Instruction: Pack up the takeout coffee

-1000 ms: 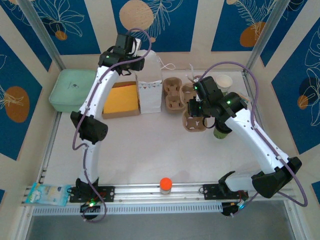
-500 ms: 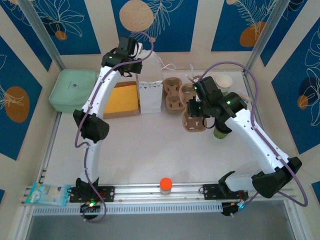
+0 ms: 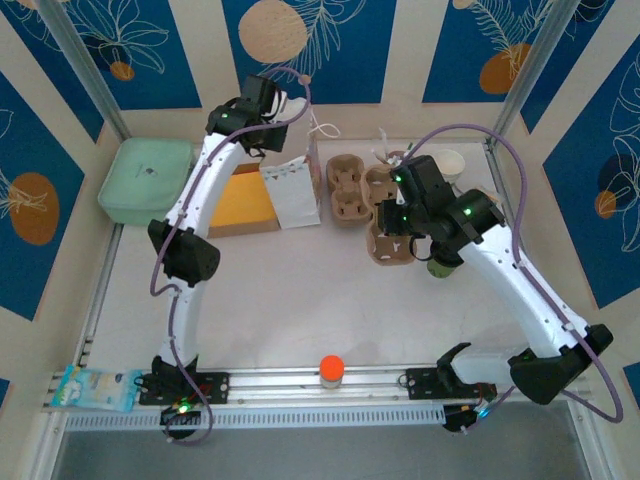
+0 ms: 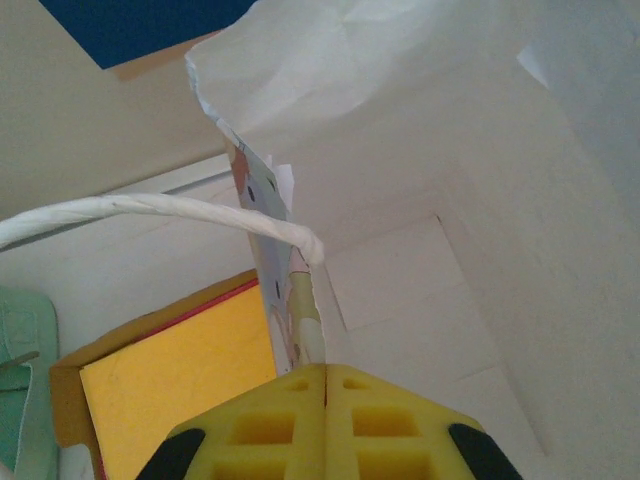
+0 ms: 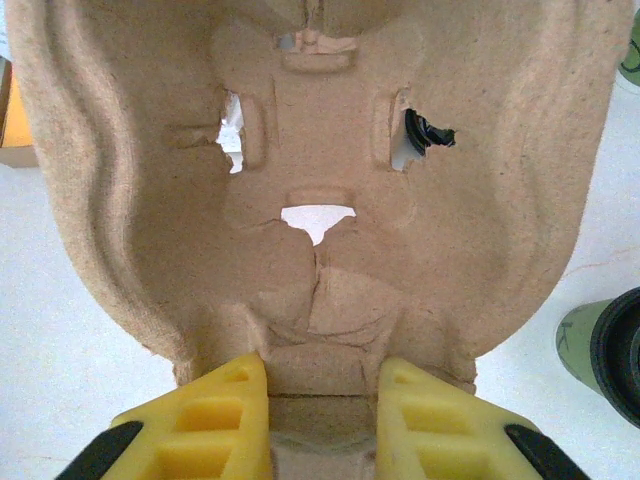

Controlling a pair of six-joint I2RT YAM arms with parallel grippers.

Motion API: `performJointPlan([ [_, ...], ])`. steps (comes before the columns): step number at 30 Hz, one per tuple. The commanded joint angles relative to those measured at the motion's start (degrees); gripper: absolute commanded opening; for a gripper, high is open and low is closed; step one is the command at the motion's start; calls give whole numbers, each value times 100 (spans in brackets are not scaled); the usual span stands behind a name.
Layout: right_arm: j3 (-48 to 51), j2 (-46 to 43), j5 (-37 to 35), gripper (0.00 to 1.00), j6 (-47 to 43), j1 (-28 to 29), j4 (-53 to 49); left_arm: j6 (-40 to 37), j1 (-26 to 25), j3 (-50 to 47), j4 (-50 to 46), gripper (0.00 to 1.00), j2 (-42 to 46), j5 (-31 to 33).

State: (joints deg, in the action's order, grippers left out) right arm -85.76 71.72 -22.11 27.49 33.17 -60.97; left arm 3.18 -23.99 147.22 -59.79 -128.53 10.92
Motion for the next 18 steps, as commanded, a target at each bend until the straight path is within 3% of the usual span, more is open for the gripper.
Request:
performJointPlan([
  [1, -46, -174, -57, 23, 73, 49, -81, 218, -148, -144, -373, 0, 382, 100],
  [5, -90, -235, -22, 23, 55, 58, -125, 574, -189, -487, -438, 0, 799, -50],
  [14, -115, -503, 120, 23, -65, 76, -143, 1388, -528, -2686, 186, 0, 2392, -414],
  [18, -152, -637, 120, 23, -162, 76, -169, 1819, -790, -3514, 375, 0, 3115, -195],
])
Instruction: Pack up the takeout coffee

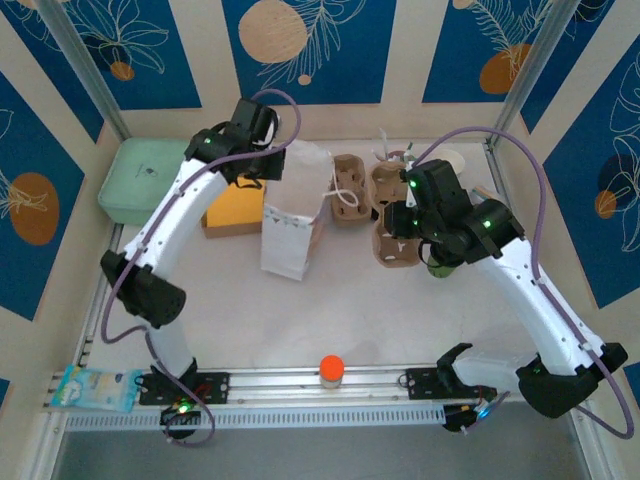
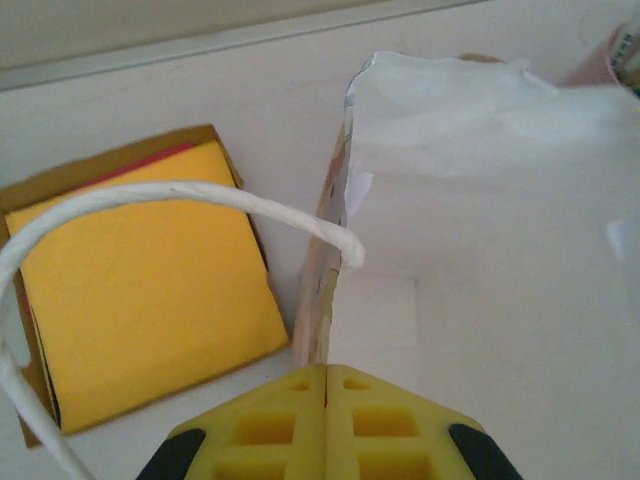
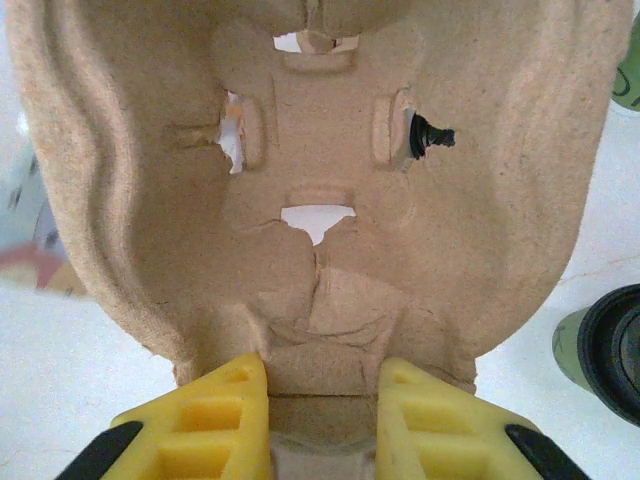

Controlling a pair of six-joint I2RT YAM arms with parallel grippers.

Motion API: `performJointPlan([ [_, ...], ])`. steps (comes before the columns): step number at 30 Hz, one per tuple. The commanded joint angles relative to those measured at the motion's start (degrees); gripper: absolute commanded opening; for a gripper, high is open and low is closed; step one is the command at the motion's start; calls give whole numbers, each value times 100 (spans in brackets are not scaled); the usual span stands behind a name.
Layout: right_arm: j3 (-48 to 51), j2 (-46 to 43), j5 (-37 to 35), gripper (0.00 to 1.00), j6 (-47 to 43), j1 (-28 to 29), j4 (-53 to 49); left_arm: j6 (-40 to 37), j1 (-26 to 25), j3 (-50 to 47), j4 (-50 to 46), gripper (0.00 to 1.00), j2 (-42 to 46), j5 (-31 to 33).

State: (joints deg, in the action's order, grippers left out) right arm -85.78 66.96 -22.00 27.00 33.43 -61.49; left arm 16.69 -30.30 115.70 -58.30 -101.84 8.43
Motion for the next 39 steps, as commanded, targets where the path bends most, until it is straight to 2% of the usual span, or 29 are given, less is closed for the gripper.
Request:
performJointPlan([
  [1, -174, -195, 108, 23, -140, 42, -134, 561, -221, -592, 293, 0, 630, 69],
  [10, -229, -438, 151, 23, -309, -60, -214, 1410, -519, -2171, 1003, 0, 1550, -151],
  [13, -262, -456, 193, 23, -319, -91, -205, 1711, -554, -2288, 1263, 0, 1637, -393],
  [21, -464, -408, 257, 23, -310, -92, -222, 2695, -696, -2984, 2219, 0, 2090, -404],
  [27, -660, -302, 257, 23, -318, -56, -343, 2945, -687, -3216, 2532, 0, 2189, -379],
  [30, -742, -257, 233, 23, -297, -22, -371, 2840, -670, -3141, 2565, 16, 2097, -484],
  [33, -807, -202, 205, 23, -273, 27, -398, 2638, -612, -3007, 2403, 42, 2063, -469],
  [36, -878, -143, 153, 23, -265, 75, -446, 2379, -540, -2919, 2236, 63, 2178, -413],
  [39, -966, -79, 109, 23, -266, 126, -483, 1996, -516, -2677, 1933, 73, 2336, -286],
])
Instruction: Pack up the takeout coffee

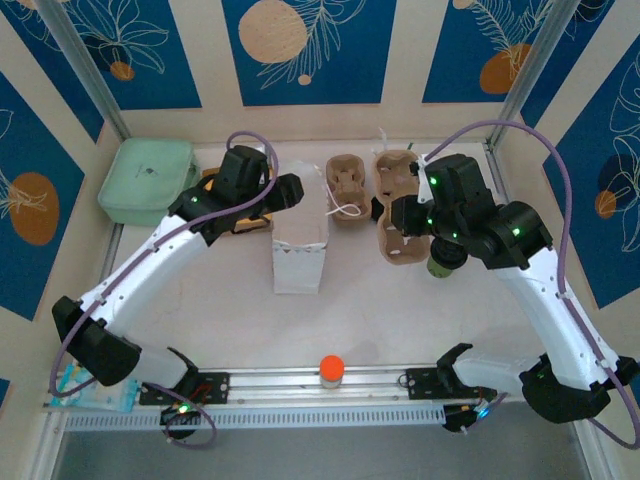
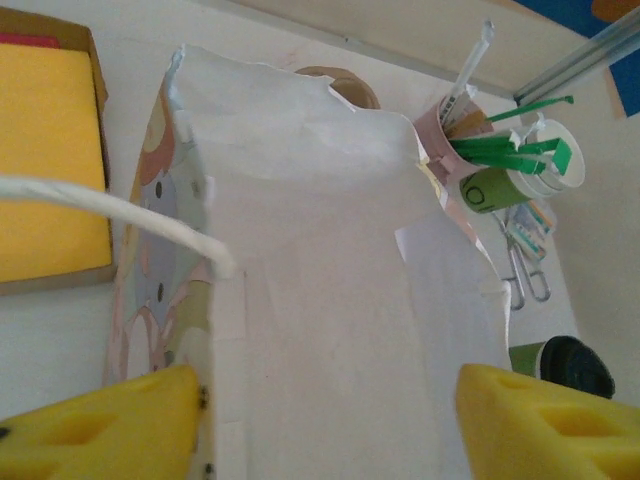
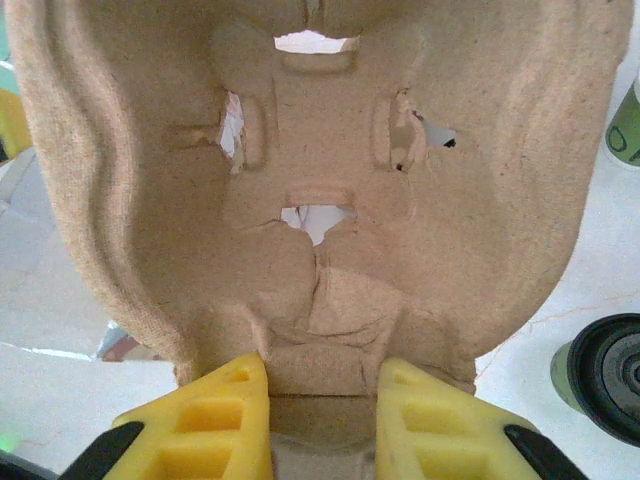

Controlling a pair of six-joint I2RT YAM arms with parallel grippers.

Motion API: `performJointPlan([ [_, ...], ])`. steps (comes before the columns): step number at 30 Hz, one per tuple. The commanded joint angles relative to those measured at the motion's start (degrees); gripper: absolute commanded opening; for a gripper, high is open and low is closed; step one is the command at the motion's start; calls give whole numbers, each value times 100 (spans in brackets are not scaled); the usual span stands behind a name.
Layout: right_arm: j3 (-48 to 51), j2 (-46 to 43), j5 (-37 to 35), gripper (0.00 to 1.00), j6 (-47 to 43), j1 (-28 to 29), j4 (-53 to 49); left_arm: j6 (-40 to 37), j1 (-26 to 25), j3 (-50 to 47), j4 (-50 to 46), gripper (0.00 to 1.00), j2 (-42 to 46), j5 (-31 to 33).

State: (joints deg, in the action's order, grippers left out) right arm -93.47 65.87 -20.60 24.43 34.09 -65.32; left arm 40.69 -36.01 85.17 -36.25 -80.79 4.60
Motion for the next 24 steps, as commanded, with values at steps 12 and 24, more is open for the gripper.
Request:
performJointPlan([
  [12, -653, 368, -154, 23, -15, 193, -257, -1132, 59, 15, -765, 89, 1760, 713],
  [24, -1437, 875, 322, 23, 49, 283, -459, 450, 85, -3221, -311, 35, 3883, 952],
])
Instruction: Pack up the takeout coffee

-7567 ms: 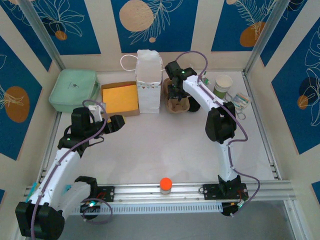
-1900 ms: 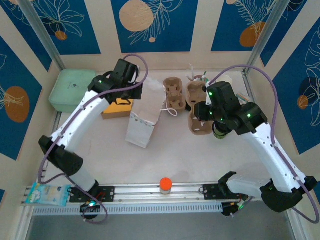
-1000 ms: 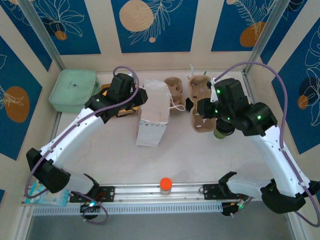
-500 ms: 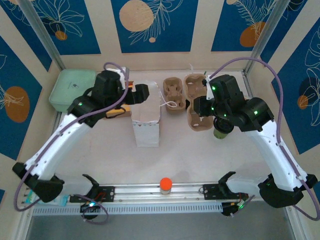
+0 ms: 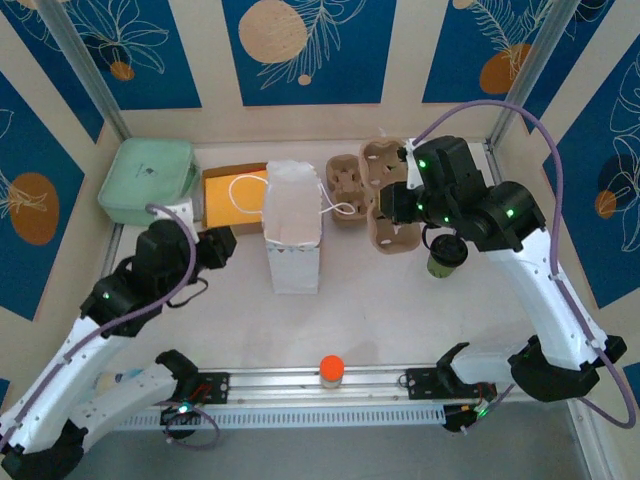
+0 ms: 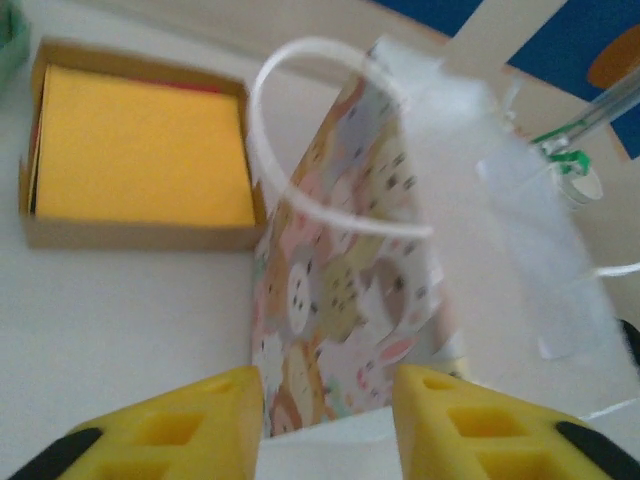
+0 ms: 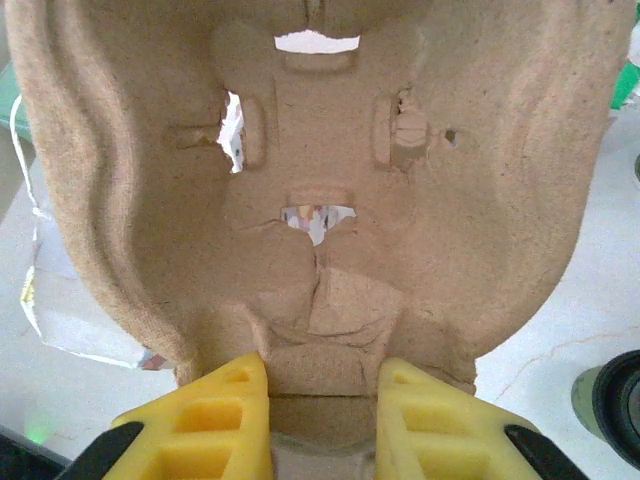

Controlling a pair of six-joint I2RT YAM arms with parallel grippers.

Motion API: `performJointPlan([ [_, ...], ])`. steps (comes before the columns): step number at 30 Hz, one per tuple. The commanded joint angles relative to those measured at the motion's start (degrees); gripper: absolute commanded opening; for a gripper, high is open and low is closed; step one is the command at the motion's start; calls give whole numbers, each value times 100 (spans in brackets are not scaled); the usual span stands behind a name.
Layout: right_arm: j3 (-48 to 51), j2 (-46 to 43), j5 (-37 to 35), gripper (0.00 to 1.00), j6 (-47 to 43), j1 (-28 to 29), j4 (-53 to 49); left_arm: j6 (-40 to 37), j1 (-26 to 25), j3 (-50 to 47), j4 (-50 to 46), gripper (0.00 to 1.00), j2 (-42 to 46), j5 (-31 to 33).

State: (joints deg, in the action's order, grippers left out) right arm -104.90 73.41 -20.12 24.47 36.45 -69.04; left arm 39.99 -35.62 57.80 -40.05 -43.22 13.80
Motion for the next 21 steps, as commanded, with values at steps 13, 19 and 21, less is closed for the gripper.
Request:
performJointPlan([
  [13, -1507, 1071, 737, 22, 202, 316, -389, 1081, 491, -2690, 2552, 28, -660, -639],
  [19, -1794, 1395, 868, 22, 269, 387, -363, 995, 607, -3038, 4209, 29, -1873, -1144],
  [21, -1911, 1534, 947, 22, 285, 405, -365, 960, 608, -3014, 4574, 29, -2304, -1278],
])
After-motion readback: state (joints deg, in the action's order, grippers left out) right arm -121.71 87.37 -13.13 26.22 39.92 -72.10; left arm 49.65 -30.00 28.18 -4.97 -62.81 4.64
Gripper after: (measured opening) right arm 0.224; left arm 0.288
